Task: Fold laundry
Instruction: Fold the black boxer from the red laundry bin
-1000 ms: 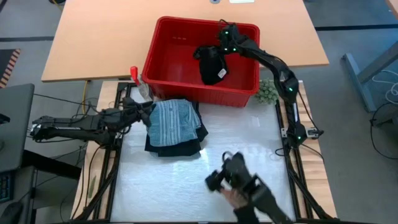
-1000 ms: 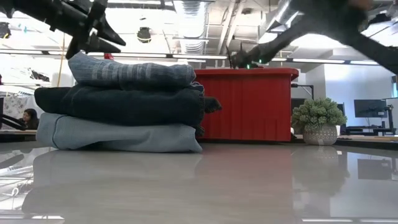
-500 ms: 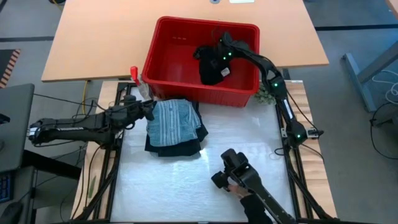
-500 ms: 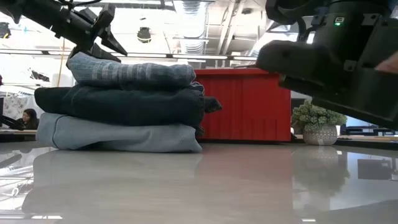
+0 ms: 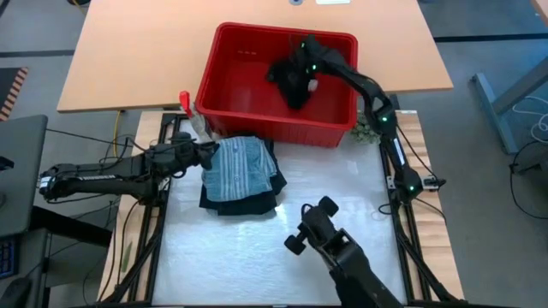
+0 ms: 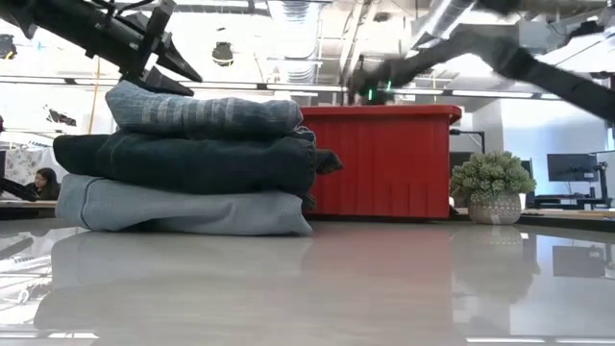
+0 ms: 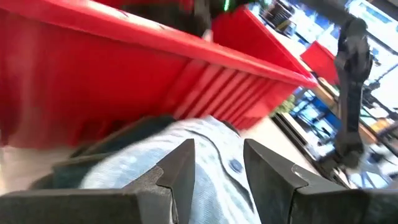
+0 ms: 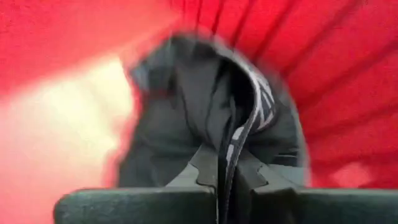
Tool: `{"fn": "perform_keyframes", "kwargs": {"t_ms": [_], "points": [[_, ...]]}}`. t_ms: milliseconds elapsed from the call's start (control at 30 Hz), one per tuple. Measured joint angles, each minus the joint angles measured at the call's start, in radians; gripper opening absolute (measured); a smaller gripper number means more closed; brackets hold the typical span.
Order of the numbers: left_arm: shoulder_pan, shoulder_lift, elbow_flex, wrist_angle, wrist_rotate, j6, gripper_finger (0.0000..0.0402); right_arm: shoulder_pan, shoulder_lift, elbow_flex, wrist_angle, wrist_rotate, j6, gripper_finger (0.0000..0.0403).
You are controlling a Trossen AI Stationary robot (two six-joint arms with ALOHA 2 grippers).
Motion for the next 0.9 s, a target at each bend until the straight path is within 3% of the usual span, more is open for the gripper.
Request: {"fn": "perform_keyframes", "kwargs": {"t_ms": [167, 367, 467, 633, 767, 900], "points": [[0.000, 0.000, 0.000, 0.001, 0.099, 0.036, 0.0124, 0.045, -0.180, 0.008, 0.093, 0.025, -0.024, 0.0037], [0.000, 0.000, 0.000, 0.001, 0.259, 0.096, 0.0124, 0.164, -0.411, 0.006, -0.002, -0.004, 0.029, 0.0033], [-0.003, 0.001, 0.000, 0.016, 0.334, 0.077, 0.0124, 0.227, -0.511, 0.008, -0.171, -0.119, 0.035, 0.0034], [-0.050, 0.005, 0.000, 0.028, 0.484, 0.124, 0.0124, 0.364, -0.630, 0.005, -0.481, -0.346, 0.208, 0.0038], [-0.124, 0.033, 0.000, 0.029, 0.537, 0.146, 0.0124, 0.570, -0.715, 0.001, -0.692, -0.280, 0.326, 0.0035], [-0.224, 0.076, 0.000, 0.027, 0.591, 0.127, 0.0124, 0.840, -0.790, -0.098, -0.760, -0.138, 0.609, 0.0035]]}}
